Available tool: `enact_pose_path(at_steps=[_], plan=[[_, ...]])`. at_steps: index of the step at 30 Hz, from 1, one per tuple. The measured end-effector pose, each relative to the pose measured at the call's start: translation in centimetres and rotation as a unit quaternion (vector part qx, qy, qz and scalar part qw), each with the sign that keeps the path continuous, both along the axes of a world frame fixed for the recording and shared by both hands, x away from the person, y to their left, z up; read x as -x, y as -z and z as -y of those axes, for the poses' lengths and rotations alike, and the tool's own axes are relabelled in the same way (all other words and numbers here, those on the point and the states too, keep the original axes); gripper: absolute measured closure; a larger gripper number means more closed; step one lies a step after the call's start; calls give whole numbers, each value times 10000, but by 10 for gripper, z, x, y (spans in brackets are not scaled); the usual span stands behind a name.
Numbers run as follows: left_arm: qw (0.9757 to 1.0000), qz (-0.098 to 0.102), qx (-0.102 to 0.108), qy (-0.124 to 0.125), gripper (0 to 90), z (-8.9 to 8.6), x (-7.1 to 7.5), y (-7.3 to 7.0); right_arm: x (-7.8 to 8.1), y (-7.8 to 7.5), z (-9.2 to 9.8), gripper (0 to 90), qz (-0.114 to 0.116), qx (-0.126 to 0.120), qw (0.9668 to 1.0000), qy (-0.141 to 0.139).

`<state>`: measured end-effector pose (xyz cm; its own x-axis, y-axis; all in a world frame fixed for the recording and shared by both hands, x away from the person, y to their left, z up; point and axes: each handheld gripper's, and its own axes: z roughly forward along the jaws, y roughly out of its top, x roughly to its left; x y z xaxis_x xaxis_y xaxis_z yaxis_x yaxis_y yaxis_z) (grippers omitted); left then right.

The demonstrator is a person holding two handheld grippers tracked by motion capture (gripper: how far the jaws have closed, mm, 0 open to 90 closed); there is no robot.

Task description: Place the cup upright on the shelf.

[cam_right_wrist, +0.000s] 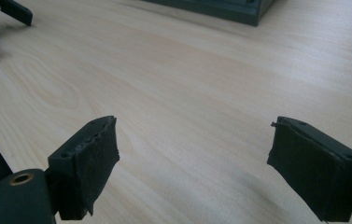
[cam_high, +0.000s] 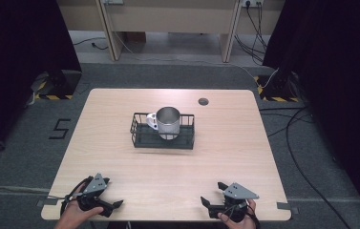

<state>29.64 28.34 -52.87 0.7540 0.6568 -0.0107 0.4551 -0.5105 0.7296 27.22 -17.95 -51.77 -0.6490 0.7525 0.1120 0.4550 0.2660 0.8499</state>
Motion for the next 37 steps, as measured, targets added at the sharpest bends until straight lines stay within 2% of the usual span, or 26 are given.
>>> enact_pose_path(at_steps=[9, 13, 16, 21, 37], plan=[[10000, -1, -1, 0, 0, 0, 0, 0, 7, 9, -3, 152, -123, 357, 9993, 57], [10000, -1, -1, 0, 0, 0, 0, 0, 10, 13, -5, 149, -172, 691, 9974, 124], [10000, -2, 3, 2, 0, 0, 0, 0, 11, 14, -6, 148, -87, 819, 9966, 92], [10000, 0, 0, -1, 0, 0, 0, 0, 14, 16, -8, 131, -23, 815, 9965, 180], [10000, -5, 6, 3, 0, 0, 0, 0, 15, 17, -7, 110, 4, 778, 9969, 136]])
